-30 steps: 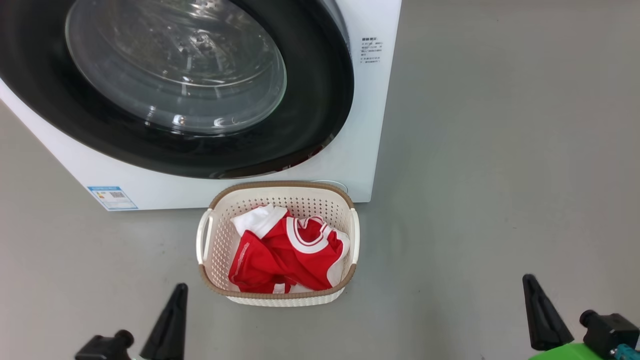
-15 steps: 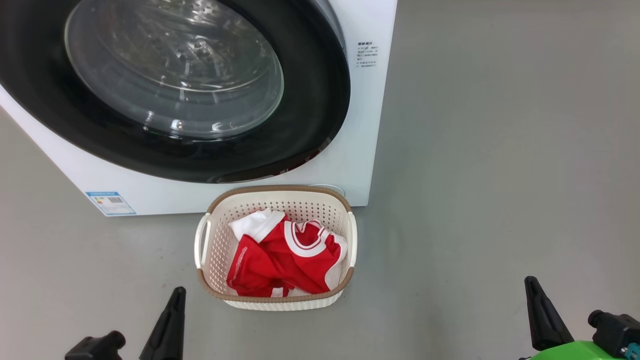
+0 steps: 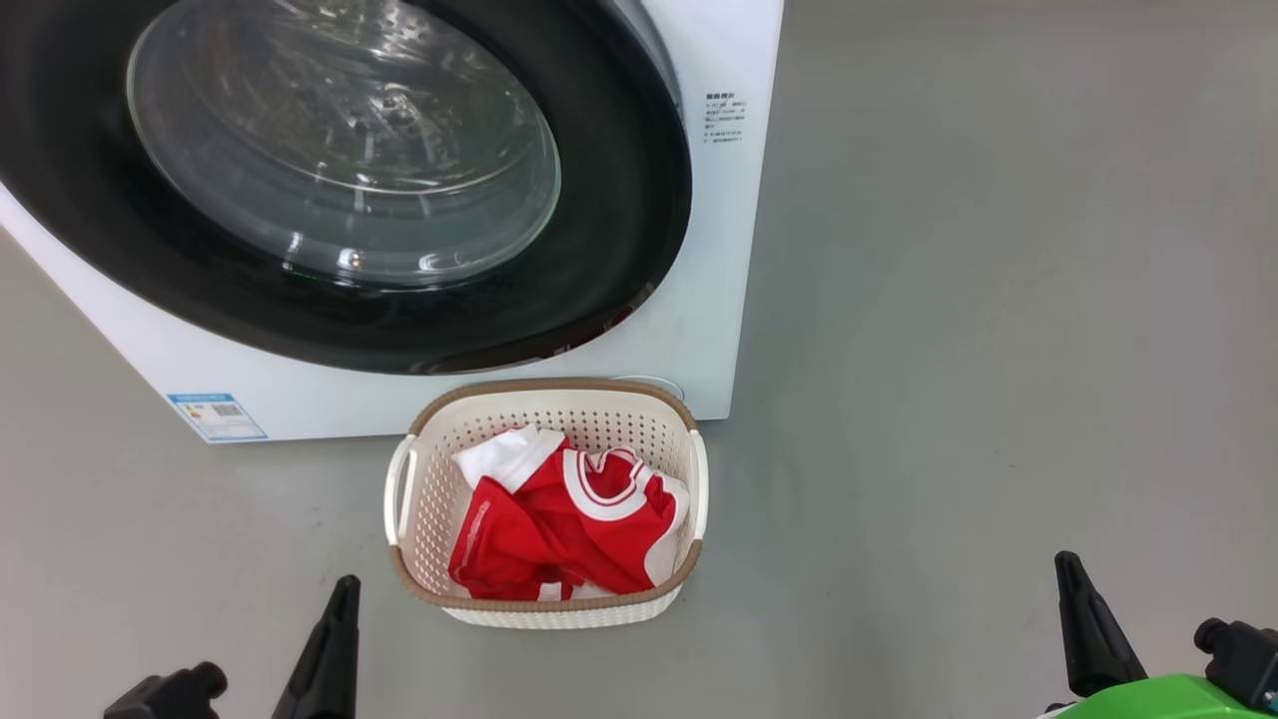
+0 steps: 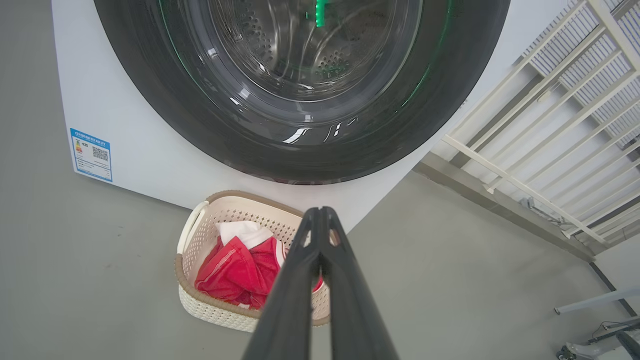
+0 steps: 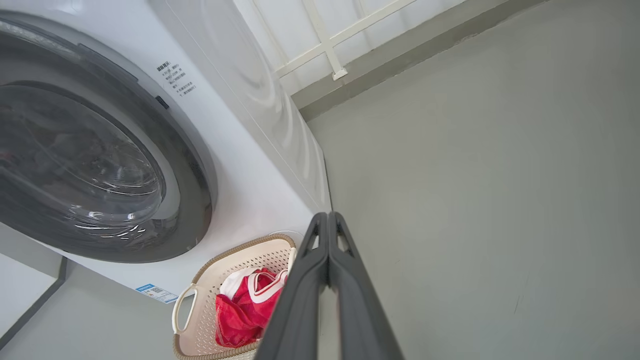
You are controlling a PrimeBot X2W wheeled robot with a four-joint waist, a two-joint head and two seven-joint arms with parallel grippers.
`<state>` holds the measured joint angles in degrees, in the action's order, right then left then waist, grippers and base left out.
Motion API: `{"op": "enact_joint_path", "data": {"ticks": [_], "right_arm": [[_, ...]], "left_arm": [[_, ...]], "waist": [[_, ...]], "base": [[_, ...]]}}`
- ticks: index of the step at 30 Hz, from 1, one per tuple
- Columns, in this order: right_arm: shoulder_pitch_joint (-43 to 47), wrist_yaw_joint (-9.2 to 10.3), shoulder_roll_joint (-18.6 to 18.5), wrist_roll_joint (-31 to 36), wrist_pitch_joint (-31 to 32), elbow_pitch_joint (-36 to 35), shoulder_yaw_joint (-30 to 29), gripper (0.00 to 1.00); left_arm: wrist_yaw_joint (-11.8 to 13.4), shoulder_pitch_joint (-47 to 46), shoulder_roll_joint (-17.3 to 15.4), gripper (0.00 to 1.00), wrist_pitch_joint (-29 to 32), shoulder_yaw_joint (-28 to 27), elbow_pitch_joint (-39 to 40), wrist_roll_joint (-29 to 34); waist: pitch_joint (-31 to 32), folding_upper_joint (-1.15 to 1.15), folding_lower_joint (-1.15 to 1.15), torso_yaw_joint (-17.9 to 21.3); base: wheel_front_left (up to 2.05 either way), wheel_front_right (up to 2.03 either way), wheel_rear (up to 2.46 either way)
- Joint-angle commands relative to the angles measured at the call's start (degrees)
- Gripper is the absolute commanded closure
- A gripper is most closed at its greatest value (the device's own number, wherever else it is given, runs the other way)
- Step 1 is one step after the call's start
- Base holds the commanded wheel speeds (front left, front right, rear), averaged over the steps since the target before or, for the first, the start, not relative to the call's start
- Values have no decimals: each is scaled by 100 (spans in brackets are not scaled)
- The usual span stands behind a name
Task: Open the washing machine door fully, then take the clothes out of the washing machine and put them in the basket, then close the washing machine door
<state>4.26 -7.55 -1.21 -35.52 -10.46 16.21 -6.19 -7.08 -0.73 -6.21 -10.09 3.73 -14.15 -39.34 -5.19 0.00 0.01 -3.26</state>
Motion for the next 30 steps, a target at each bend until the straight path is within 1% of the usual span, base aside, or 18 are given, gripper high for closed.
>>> {"op": "enact_joint_path", "data": {"ticks": [1, 30], "right_arm": [[-217, 2, -85, -120, 30, -140, 53, 100], [-464, 3, -154, -1863, 489, -167, 88, 100]], "left_arm": [[-10, -134, -41, 100, 18, -105, 99, -112], [-19, -252, 23, 100, 462, -315, 78, -1749]], "waist": [[4, 0, -1, 3], [156, 0, -1, 102]], "base": [[0, 0, 0], [0, 0, 0]]}}
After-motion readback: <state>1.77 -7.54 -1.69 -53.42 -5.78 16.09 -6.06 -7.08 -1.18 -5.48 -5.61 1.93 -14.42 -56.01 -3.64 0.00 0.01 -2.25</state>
